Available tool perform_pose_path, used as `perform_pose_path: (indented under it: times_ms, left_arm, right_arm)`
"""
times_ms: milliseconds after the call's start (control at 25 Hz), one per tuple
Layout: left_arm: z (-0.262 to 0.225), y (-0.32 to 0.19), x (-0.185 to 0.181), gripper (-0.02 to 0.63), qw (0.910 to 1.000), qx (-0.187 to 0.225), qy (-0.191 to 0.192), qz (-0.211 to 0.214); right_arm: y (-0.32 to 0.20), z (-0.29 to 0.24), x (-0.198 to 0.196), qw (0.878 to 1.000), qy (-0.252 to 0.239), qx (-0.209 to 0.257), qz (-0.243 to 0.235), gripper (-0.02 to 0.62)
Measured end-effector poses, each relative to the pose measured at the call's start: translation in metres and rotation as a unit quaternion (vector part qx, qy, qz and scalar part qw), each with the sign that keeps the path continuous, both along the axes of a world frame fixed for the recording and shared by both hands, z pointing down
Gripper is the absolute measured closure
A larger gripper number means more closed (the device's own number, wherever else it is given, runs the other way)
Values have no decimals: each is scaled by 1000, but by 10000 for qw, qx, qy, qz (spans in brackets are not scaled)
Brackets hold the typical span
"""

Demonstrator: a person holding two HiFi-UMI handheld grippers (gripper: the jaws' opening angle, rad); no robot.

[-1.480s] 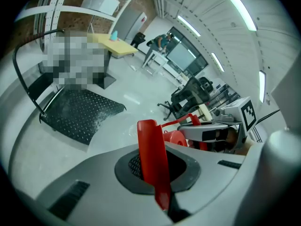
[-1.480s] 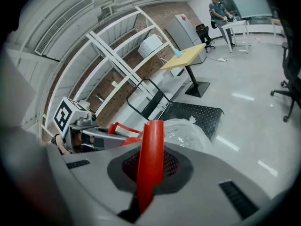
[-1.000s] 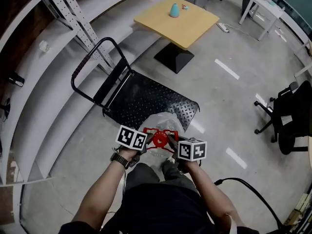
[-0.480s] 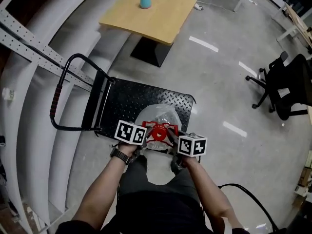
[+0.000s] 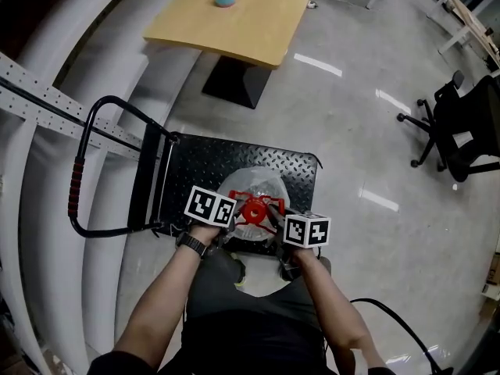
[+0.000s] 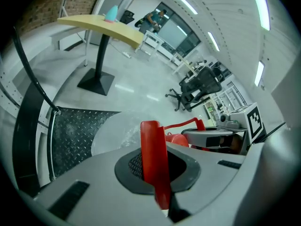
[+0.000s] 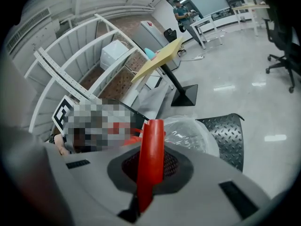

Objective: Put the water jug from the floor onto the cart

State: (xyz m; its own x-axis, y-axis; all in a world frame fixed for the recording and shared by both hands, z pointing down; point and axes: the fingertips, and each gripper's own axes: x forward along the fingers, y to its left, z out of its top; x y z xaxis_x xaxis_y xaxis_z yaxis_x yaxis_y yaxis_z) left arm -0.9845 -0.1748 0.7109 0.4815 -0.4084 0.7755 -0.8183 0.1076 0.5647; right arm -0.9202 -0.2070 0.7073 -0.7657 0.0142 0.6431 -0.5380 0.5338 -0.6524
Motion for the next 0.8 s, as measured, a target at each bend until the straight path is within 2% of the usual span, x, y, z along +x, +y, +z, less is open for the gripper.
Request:
perform_pose_path:
  times_ms: [240, 400, 600, 800]
  left_arm:
    - [34, -13, -14, 603, 10000, 19, 36, 2]
    - [44, -28, -28, 603, 9995, 262, 77, -162]
    - [54, -41, -47, 603, 9984, 407, -31, -386]
    - [57, -46, -55, 581, 9977, 479, 30, -486]
  right_arm:
    - [-12, 36, -12, 10000, 56, -13, 33, 595]
    - [-23, 44, -24, 9996, -214, -33, 179, 595]
    - [-38, 52, -34, 9993, -256, -32, 255, 594]
    - [-45, 54, -43, 9995, -175, 244, 73, 592]
